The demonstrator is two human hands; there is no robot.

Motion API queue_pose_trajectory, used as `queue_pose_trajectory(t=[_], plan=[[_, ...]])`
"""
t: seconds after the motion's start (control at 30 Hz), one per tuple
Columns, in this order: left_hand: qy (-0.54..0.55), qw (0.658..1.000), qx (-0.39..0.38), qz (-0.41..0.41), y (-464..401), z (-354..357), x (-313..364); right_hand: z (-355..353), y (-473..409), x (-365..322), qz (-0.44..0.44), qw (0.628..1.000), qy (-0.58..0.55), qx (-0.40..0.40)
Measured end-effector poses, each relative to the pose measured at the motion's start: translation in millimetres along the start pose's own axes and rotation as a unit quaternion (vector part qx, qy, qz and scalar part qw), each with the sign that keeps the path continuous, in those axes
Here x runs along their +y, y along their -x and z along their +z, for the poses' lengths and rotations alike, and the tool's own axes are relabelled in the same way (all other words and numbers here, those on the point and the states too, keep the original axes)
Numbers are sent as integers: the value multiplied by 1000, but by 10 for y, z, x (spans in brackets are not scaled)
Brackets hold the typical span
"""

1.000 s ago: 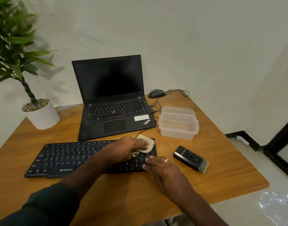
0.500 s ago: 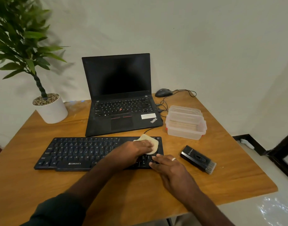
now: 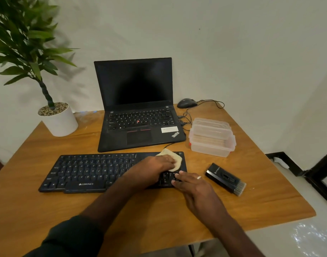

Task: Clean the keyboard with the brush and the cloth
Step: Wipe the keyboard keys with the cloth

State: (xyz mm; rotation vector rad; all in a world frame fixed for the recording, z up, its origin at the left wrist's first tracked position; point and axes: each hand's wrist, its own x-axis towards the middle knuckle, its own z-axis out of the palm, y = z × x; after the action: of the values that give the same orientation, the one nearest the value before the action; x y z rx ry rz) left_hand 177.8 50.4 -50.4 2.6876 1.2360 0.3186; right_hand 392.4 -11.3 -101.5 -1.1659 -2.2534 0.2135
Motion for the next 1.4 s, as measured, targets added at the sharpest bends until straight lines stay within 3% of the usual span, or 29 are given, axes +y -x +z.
queue_pose_trajectory(t=[0.13,0.33,0.43,0.57,0.6,0.67,0.77,0.9,1.03,1.2,1.4], plan=[[-12,996,29,-82,394,-186,-361,35,1,1,7,1000,7,7],[67,955,235,-171,1047,-191,-403,78,-67,-123,-16,998,46,32],[111,886,367,-262,1373,-213,-370,252,-230,-289,-44,996,71,-7],[123,745,536,-377,1842,-363,-469,448,-470,-470,-71,993,80,-48],[112,719,558,-400,1954,-402,-493,459,-498,-462,-75,992,83,-53],[88,699,559,-437,2151,-428,-521,437,-514,-387,-79,992,75,-59],[101,722,512,-454,2246,-339,-446,318,-479,-216,-63,994,69,-55],[63,783,443,-432,2214,-109,-383,268,-438,-194,-42,994,83,-53],[53,774,416,-474,2119,-17,-434,269,-431,-254,-34,994,79,-64],[-12,810,287,-512,1834,40,-338,305,-434,-247,-34,995,69,-67],[-110,834,246,-481,1515,74,-66,256,-491,-234,18,993,105,-52]])
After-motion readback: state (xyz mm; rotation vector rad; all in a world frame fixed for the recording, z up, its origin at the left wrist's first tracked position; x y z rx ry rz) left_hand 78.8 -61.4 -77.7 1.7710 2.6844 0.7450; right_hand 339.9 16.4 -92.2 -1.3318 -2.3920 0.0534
